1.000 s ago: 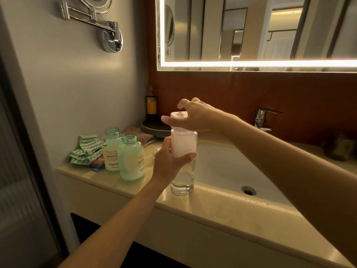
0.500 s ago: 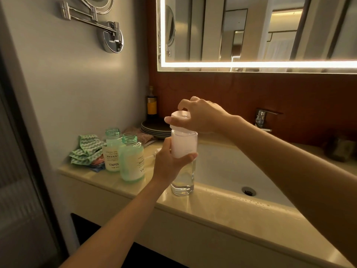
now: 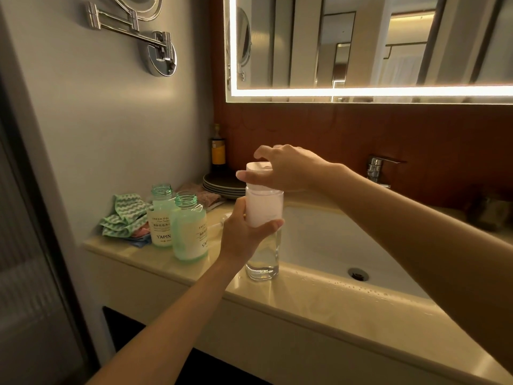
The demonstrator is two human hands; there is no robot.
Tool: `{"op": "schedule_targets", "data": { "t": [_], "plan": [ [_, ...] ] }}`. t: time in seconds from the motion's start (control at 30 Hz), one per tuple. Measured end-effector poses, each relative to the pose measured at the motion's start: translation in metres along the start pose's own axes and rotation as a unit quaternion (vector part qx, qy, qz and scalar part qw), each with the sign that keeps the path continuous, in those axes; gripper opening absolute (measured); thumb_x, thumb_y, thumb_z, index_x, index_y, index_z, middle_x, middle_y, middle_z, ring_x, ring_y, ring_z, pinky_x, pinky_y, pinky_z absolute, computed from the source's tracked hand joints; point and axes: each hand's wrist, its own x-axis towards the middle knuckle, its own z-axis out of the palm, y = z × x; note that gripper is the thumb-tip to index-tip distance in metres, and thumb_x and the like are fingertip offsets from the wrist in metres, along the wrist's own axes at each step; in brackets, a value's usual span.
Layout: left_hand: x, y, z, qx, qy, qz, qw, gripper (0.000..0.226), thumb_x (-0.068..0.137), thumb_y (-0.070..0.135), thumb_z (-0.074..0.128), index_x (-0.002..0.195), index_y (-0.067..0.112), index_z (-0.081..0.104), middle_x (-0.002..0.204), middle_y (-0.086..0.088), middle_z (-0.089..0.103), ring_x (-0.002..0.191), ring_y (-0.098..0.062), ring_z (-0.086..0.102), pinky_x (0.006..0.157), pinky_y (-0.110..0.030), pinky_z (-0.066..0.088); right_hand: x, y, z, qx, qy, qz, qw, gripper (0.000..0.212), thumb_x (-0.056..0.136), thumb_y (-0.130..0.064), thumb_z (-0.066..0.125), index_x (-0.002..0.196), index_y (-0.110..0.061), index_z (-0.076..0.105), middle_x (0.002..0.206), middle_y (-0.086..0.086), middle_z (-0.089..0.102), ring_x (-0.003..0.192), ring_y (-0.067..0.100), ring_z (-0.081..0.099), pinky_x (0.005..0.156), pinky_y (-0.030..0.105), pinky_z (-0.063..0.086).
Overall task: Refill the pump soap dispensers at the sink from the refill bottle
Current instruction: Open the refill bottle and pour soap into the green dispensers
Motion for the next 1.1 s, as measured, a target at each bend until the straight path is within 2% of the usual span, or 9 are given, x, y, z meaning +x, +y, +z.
{"op": "schedule_targets", "data": {
  "t": [0.07,0.23,0.43,0.6,0.67,0.8,0.9,1.0,1.1],
  "plan": [
    [0.001,-0.001,0.000,0.005,0.003,-0.005,1.000,0.071,0.064,0.041,0.081,0.121,0.016,0.046,0.113,-0.003,0.058,0.098,-0.018,0.059,0.075,-0.027,0.055,0.002,-0.001,0.006,0.042,-0.026,-0.006,0.999,0.070,0.084,-0.064,0.044,0.140,-0.022,0.031,0.136,0.006,0.045,0.116,0.024,0.050,0.083,0.030,0.044],
    [-0.001,0.001,0.000,-0.007,0.000,0.000,1.000,0.088,0.044,0.063,0.067,0.116,0.018,0.048,0.106,0.002,0.058,0.091,-0.014,0.058,0.065,-0.018,0.051,0.000,0.003,-0.002,0.263,-0.096,-0.016,0.960,0.065,0.089,-0.035,0.056,0.143,-0.026,0.022,0.141,0.005,0.038,0.112,0.017,0.044,0.084,0.023,0.040],
    [-0.002,0.001,0.000,-0.013,0.003,-0.002,1.000,0.081,0.043,0.063,0.068,0.112,0.023,0.048,0.101,0.008,0.057,0.086,-0.006,0.058,0.062,-0.015,0.050,0.000,0.000,0.001,-0.029,0.014,-0.032,0.999,0.074,0.081,-0.068,0.042,0.140,-0.024,0.029,0.137,0.006,0.042,0.116,0.026,0.049,0.087,0.036,0.046],
    [-0.002,0.001,0.000,-0.015,0.003,-0.005,1.000,0.082,0.043,0.061,0.069,0.112,0.023,0.048,0.100,0.009,0.057,0.087,-0.007,0.058,0.062,-0.014,0.050,0.002,0.002,0.000,0.184,-0.047,-0.057,0.980,0.062,0.087,-0.039,0.058,0.140,-0.024,0.029,0.134,0.006,0.042,0.114,0.020,0.047,0.083,0.022,0.041],
    [-0.001,0.000,0.001,-0.012,0.004,0.001,1.000,0.084,0.046,0.058,0.072,0.116,0.019,0.049,0.104,0.005,0.058,0.088,-0.010,0.058,0.062,-0.013,0.049,0.002,0.003,-0.003,0.221,-0.041,-0.045,0.973,0.067,0.085,-0.043,0.058,0.142,-0.025,0.027,0.136,0.005,0.042,0.118,0.019,0.045,0.085,0.023,0.041],
    [-0.001,0.000,0.000,-0.010,0.005,0.005,1.000,0.077,0.052,0.049,0.074,0.117,0.016,0.049,0.105,0.003,0.058,0.088,-0.009,0.057,0.062,-0.014,0.049,0.000,-0.002,-0.005,0.056,-0.007,0.022,0.998,0.080,0.079,-0.069,0.042,0.142,-0.022,0.027,0.143,0.008,0.035,0.122,0.027,0.045,0.086,0.033,0.045],
    [-0.002,0.001,0.000,-0.010,0.005,0.007,1.000,0.086,0.045,0.062,0.068,0.116,0.018,0.049,0.102,0.006,0.057,0.088,-0.007,0.058,0.062,-0.015,0.050,-0.002,-0.004,-0.004,-0.058,0.009,0.032,0.998,0.080,0.078,-0.074,0.034,0.128,-0.012,0.045,0.125,0.010,0.050,0.098,0.021,0.051,0.073,0.030,0.043],
    [-0.002,0.001,0.000,-0.008,0.005,0.005,1.000,0.088,0.043,0.065,0.065,0.115,0.019,0.049,0.102,0.006,0.057,0.088,-0.009,0.058,0.062,-0.016,0.050,-0.001,-0.007,-0.005,-0.015,-0.012,0.014,1.000,0.065,0.085,-0.063,0.043,0.125,-0.012,0.048,0.120,0.007,0.051,0.093,0.017,0.047,0.072,0.027,0.039],
    [-0.001,0.001,0.000,-0.005,0.002,0.005,1.000,0.088,0.043,0.065,0.065,0.115,0.018,0.049,0.103,0.005,0.057,0.087,-0.008,0.058,0.061,-0.015,0.050,0.003,-0.007,-0.011,0.150,-0.082,0.017,0.985,0.050,0.090,-0.038,0.053,0.135,-0.021,0.038,0.134,0.007,0.039,0.105,0.019,0.043,0.081,0.027,0.043]
  ]
}}
